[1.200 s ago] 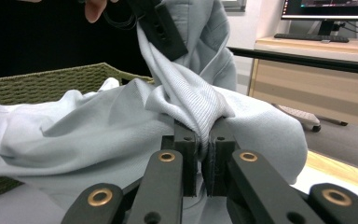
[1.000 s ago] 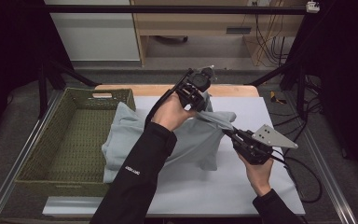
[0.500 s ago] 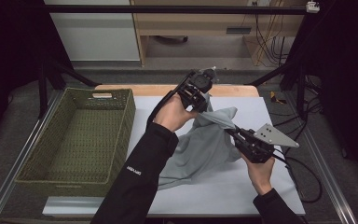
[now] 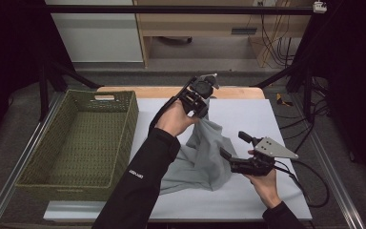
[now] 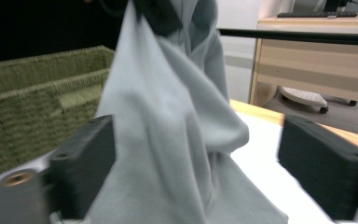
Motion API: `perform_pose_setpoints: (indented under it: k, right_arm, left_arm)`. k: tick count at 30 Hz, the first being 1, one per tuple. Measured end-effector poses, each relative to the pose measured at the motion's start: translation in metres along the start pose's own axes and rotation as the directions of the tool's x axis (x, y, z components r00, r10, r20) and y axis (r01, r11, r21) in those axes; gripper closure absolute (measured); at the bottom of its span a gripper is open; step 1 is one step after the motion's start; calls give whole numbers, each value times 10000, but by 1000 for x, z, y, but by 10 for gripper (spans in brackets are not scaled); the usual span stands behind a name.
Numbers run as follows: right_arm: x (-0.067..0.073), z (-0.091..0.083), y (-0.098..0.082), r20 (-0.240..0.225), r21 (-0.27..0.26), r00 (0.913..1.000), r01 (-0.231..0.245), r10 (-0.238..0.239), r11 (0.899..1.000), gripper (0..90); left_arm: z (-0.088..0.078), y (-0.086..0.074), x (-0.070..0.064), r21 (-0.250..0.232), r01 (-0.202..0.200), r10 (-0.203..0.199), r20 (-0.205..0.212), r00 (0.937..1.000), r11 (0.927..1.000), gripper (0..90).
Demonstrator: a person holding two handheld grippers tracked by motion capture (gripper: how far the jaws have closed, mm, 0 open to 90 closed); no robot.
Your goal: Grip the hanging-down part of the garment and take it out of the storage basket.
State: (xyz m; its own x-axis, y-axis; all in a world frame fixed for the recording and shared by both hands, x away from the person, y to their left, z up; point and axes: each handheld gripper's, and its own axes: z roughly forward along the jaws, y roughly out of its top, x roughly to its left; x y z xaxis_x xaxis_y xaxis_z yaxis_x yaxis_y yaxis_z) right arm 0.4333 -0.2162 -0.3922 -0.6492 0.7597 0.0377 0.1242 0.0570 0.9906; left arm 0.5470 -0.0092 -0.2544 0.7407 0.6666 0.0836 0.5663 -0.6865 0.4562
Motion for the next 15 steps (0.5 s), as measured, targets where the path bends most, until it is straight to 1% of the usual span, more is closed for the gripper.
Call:
perform_pose_setpoints:
  k: [2, 3, 4, 5, 6, 7, 8, 10, 11, 12, 13, 14, 15]
  right_arm:
    - [-1, -5, 2, 67, -214, 9996, -255, 257, 9994, 50]
    - [-3, -7, 2, 175, -239, 9995, -271, 275, 9993, 39]
    - [-3, -7, 2, 175, -239, 9995, -271, 275, 9993, 39]
    - [-7, -10, 1, 341, -356, 9992, -203, 215, 9992, 28]
    - [-10, -11, 0, 473, -363, 9988, -75, 92, 9993, 22]
    - [-12, -13, -1, 468, -383, 9988, -139, 157, 9992, 21]
    - [-12, -14, -2, 442, -340, 9979, -454, 469, 9984, 19]
    - [-15, -15, -4, 499, -307, 9980, -361, 376, 9989, 15]
    - [-16, -16, -5, 524, -414, 9979, -351, 372, 9985, 13]
    - [-21, -19, -7, 560, -378, 9983, -139, 160, 9992, 13]
    - [-21, -19, -7, 560, -378, 9983, -139, 160, 9992, 13]
    - [-23, -21, -8, 607, -447, 9978, -247, 274, 9987, 12]
    - [-23, -22, -9, 629, -441, 9968, -470, 497, 9979, 12]
  left_arm:
    - [2, -1, 0, -3, -42, 42, 11, 10000, 10000, 831]
    - [6, -5, -1, -43, -76, 76, 63, 10000, 10000, 830]
    - [6, -5, -1, -43, -76, 76, 63, 10000, 10000, 830]
    - [7, -7, -2, -34, -138, 139, 86, 9999, 9999, 829]
    - [9, -11, -2, -96, -196, 197, 119, 9997, 9998, 829]
    - [9, -11, -2, -96, -196, 197, 119, 9997, 9998, 829]
    - [11, -13, -2, -113, -208, 210, 156, 9997, 9997, 828]
    - [13, -17, -2, -189, -253, 256, 175, 9995, 9995, 828]
    - [14, -18, -3, -203, -225, 229, 198, 9995, 9995, 828]
    - [16, -22, -3, -391, -246, 257, 268, 9993, 9989, 827]
    - [16, -22, -3, -391, -246, 257, 268, 9993, 9989, 828]
    - [20, -27, -5, -484, -318, 333, 312, 9990, 9983, 827]
    - [21, -30, -6, -522, -347, 364, 324, 9988, 9980, 827]
